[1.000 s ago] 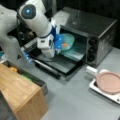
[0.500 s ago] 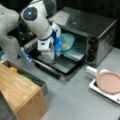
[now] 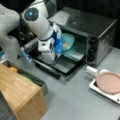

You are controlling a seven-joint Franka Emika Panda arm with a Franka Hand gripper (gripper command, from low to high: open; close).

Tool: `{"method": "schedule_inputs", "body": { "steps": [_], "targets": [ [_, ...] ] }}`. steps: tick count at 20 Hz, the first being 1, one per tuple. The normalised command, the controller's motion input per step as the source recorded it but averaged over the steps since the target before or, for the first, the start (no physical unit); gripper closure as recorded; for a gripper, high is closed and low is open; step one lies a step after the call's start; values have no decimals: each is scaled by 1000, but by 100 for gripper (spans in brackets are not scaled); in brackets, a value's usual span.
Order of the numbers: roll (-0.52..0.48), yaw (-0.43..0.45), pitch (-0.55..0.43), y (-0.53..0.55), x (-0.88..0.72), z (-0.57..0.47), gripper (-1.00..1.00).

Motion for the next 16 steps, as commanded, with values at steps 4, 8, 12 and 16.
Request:
{"method": "schedule_inputs", "body": {
  "steps": [4, 8, 12, 16],
  "targets": [
    [-176, -47, -86, 70, -91, -84, -100],
    [-162, -27, -100, 48, -69, -78, -100],
    [-138, -25, -89, 68, -53, -64, 100],
    [-113, -34, -74, 86, -61, -69, 100]
  ]
}}
